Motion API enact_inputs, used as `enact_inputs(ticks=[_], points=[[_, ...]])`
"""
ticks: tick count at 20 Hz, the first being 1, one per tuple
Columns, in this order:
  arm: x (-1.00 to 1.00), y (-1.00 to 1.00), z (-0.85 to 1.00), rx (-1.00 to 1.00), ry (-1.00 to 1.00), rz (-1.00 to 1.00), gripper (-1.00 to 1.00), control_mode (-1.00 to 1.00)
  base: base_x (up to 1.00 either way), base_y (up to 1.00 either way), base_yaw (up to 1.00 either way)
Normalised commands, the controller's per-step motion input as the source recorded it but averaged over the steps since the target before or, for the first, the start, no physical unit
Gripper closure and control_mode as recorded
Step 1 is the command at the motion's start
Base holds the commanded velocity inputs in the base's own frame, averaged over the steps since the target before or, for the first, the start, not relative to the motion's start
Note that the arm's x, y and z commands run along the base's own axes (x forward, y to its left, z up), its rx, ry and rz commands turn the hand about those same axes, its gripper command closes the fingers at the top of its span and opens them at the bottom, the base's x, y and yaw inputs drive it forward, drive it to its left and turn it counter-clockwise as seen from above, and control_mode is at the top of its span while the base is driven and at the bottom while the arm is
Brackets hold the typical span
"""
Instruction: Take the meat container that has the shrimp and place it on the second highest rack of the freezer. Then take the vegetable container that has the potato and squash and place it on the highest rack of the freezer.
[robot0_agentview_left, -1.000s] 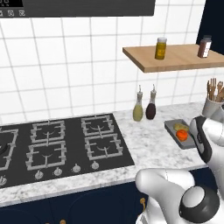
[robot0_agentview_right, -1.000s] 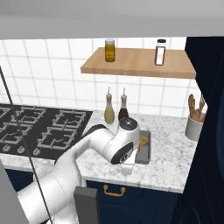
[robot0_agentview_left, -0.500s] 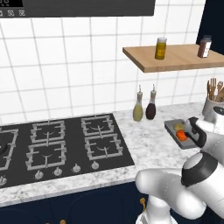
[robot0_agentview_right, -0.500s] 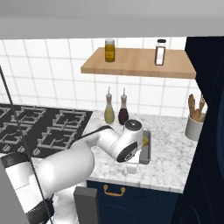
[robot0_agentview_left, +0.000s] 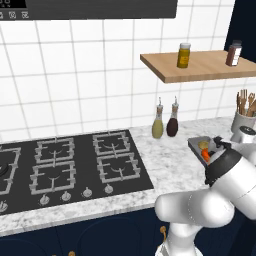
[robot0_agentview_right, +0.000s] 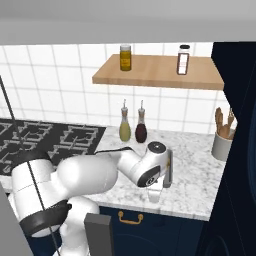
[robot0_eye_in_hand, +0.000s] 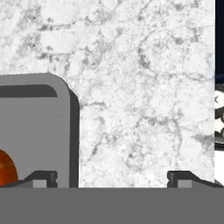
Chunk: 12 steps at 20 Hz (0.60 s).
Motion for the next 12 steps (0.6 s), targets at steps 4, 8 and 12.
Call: enact_inputs(ticks=[4,8,12], points=[[0.31,-0.01,-0.07,0.0,0.02,0.0,-1.0,-1.0,0.0,0.0,0.0],[0.24,-0.02,-0.02,0.0,0.04,0.0,-1.0,-1.0,0.0,0.0,0.0],[0.14,-0.01,-0.23,0.0,0.0,0.0,-1.0,-1.0,0.0,0.0,0.0]])
